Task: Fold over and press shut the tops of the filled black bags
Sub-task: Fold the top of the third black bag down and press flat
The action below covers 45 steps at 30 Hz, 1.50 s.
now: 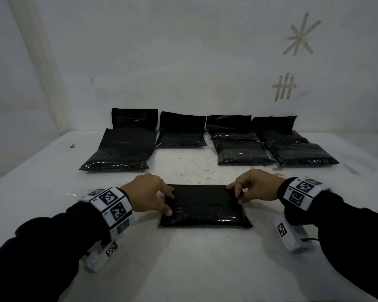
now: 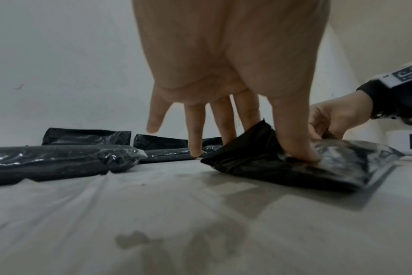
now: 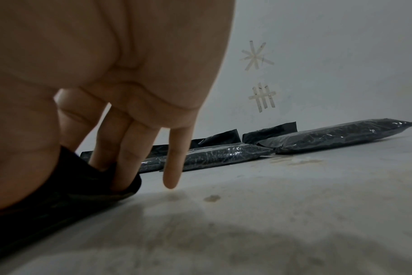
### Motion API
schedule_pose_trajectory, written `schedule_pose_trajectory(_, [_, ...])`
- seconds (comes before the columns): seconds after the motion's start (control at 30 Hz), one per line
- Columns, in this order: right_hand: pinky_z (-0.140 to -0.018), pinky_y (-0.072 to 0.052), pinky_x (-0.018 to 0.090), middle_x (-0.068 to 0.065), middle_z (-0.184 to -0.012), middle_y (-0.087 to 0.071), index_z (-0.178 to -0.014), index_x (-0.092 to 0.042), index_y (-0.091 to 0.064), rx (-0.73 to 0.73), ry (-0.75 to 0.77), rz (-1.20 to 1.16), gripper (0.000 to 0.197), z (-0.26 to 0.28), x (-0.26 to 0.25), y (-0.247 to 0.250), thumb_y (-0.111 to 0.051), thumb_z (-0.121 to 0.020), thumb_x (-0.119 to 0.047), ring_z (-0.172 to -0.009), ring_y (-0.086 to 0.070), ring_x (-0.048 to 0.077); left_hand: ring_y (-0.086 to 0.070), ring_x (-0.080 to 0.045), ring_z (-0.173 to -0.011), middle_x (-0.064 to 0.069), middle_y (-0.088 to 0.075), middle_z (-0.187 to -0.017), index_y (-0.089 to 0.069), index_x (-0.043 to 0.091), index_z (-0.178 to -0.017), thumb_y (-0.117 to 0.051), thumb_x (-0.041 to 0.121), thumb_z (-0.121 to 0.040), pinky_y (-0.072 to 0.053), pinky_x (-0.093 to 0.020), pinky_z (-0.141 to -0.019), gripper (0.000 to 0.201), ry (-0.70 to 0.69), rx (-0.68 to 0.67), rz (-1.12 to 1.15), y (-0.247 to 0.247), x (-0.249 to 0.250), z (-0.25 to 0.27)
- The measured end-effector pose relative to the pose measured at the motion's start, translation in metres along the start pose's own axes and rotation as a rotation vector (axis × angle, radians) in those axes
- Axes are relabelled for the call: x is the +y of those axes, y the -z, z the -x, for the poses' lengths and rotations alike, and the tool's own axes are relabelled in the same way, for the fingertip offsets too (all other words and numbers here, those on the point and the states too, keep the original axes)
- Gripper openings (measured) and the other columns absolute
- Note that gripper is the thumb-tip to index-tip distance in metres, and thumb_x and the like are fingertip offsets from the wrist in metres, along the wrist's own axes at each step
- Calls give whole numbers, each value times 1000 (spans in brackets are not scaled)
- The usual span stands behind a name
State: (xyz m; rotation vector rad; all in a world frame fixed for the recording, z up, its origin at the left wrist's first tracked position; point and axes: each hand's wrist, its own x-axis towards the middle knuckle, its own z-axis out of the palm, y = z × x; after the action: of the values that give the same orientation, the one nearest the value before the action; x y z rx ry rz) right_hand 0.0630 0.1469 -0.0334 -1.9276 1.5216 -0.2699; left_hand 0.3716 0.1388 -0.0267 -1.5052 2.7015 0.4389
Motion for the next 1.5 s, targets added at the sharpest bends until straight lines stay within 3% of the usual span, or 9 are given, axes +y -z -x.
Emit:
schedule_pose_trajectory(0.17, [-98, -41, 19, -4, -118, -66, -67, -21, -64, 34, 1, 64, 25, -8, -1, 4, -77, -72, 0, -103, -58, -2, -36, -10, -126, 12, -49, -133, -63, 29, -122, -66, 47, -81, -30, -31, -105, 45, -77, 32, -160, 0, 3, -6])
schedule_pose_trajectory(0.33, [-79, -37, 1, -5, -117, -66, -69, -22, -66, 46, -7, 93, 24, -8, -1, 3, -76, -72, 0, -100, -56, -7, -41, -10, -114, 10, -54, -118, -61, 31, -124, -61, 49, -84, -32, -28, -100, 44, -78, 6, -206, 1, 5, -4])
schedule_pose_trajectory(0.53, [-71, -35, 2, -9, -114, -64, -67, -24, -65, 61, 12, 127, 27, -3, -2, 3, -76, -72, -1, -97, -57, -4, -57, -10, -107, 9, -64, -117, -61, 27, -123, -64, 43, -84, -43, -25, -94, 42, -65, 19, -176, 2, 12, 1])
schedule_pose_trajectory(0.67, [-84, -48, 19, -8, -107, -60, -62, -32, -63, 65, 56, 231, 33, 2, -11, 1, -79, -70, -5, -95, -59, 8, -60, -13, -101, 5, -65, -112, -57, 28, -123, -62, 37, -87, -49, -30, -88, 38, -68, -13, -225, 1, 19, 2])
schedule_pose_trajectory(0.8, [-63, -35, 7, -15, -92, -41, -75, -29, -70, 77, 43, 380, 16, 8, -19, 0, -77, -74, -15, -80, -44, -1, -58, -20, -106, 0, -63, -116, -55, 27, -128, -55, 35, -92, -45, -30, -87, 37, -84, -41, -368, 2, 29, 3])
schedule_pose_trajectory(1.0, [-85, -42, 22, -19, -86, -48, -91, -22, -75, 52, 46, 468, 12, 14, -21, -2, -72, -79, -21, -95, -50, 9, -49, -18, -111, 0, -49, -122, -60, 24, -126, -52, 35, -93, -40, -28, -87, 35, -134, -11, -484, 0, 35, 5])
schedule_pose_trajectory(1.2, [-83, -51, 31, -10, -92, -64, -89, -22, -74, 28, -29, 412, 19, 23, -25, -5, -65, -81, -36, -91, -59, 12, -52, -21, -112, -3, -48, -127, -59, 16, -126, -52, 24, -94, -43, -29, -91, 34, -85, -68, -397, -2, 38, 4])
schedule_pose_trajectory(1.37, [-74, -48, 23, -12, -84, -60, -84, -26, -63, 18, -44, 447, 29, 29, -30, -9, -77, -70, -48, -89, -60, 11, -49, -19, -119, 0, -49, -131, -30, 30, -146, -52, 23, -91, -41, -28, -94, 59, -105, -33, -284, -2, 39, 11])
schedule_pose_trajectory(1.5, [-77, -48, 26, -7, -93, -64, -93, -30, -52, 26, 4, 445, 34, 31, -30, -13, -76, -74, -42, -90, -60, 14, -48, -23, -122, -2, -33, -147, -16, 38, -148, -45, 48, -93, -42, -34, -96, 63, -152, -95, -407, -6, 53, 13])
